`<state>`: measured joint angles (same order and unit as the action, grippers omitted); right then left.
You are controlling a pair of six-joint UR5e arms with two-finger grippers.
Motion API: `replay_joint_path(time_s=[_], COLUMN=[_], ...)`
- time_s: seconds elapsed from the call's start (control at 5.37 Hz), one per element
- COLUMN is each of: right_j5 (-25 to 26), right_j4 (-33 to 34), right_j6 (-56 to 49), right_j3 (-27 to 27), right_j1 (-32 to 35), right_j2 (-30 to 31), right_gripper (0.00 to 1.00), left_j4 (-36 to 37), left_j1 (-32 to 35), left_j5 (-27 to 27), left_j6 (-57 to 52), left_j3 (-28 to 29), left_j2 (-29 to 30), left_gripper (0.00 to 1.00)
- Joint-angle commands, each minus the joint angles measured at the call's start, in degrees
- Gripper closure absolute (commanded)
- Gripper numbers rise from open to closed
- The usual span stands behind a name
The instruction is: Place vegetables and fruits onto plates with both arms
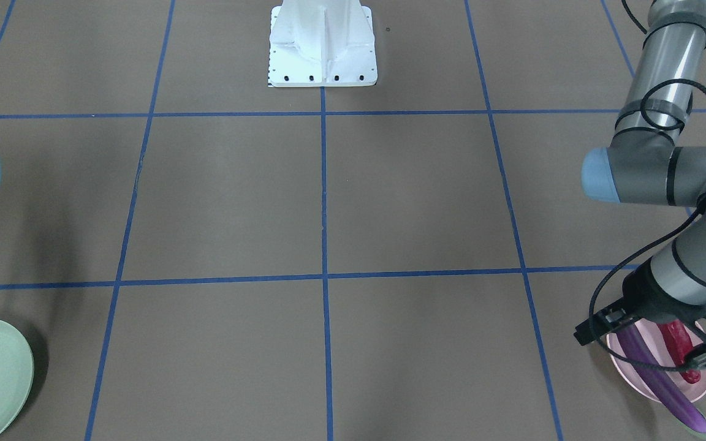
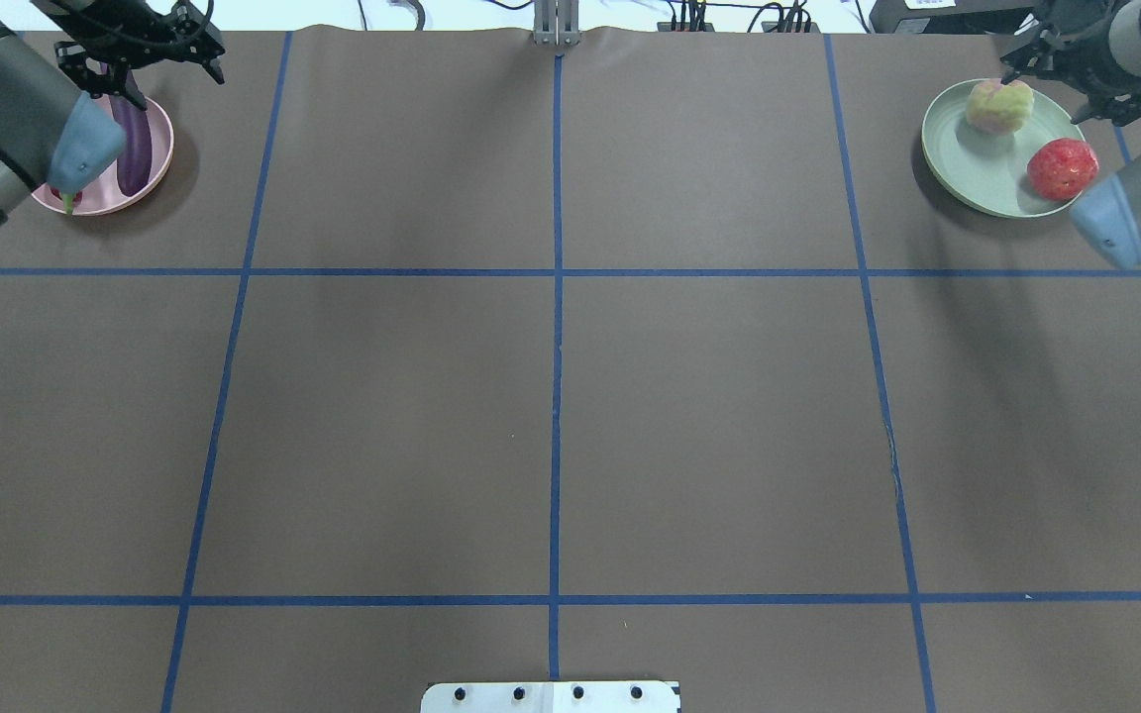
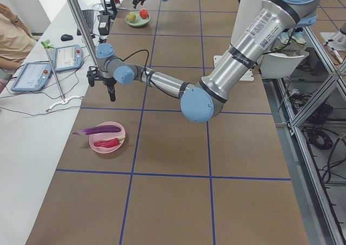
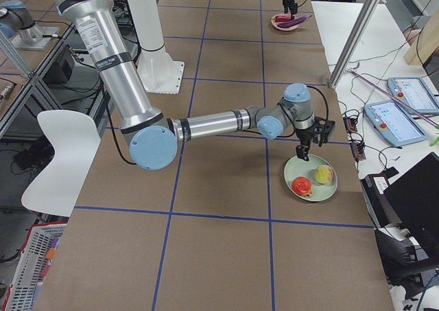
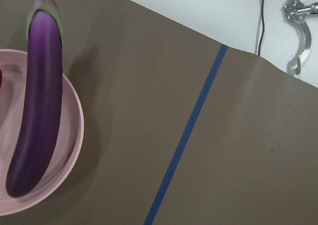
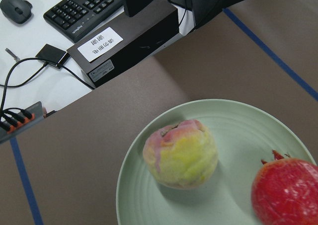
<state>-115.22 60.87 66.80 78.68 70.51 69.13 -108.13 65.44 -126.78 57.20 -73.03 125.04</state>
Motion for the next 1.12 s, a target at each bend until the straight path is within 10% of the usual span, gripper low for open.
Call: replay_joint_path(time_s=[0.0, 0.93], right_j5=[-13.21, -23.48], right_j4=[1.52, 28.29], right_j6=[-21.22, -79.67], right_j3=[4.72, 9.36], right_j1=[7.49, 21.59], right_j2=[7.22, 15.4], right_gripper=[0.0, 0.0], left_j4=[0.28, 0.37], left_j1=[1.17, 7.76], left_j5=[-0.05, -0.31], left_j6=[-7.25, -38.27], left_j3=[-6.75, -21.6], left_j2=[-5.67, -30.51], left_gripper=[0.0, 0.0])
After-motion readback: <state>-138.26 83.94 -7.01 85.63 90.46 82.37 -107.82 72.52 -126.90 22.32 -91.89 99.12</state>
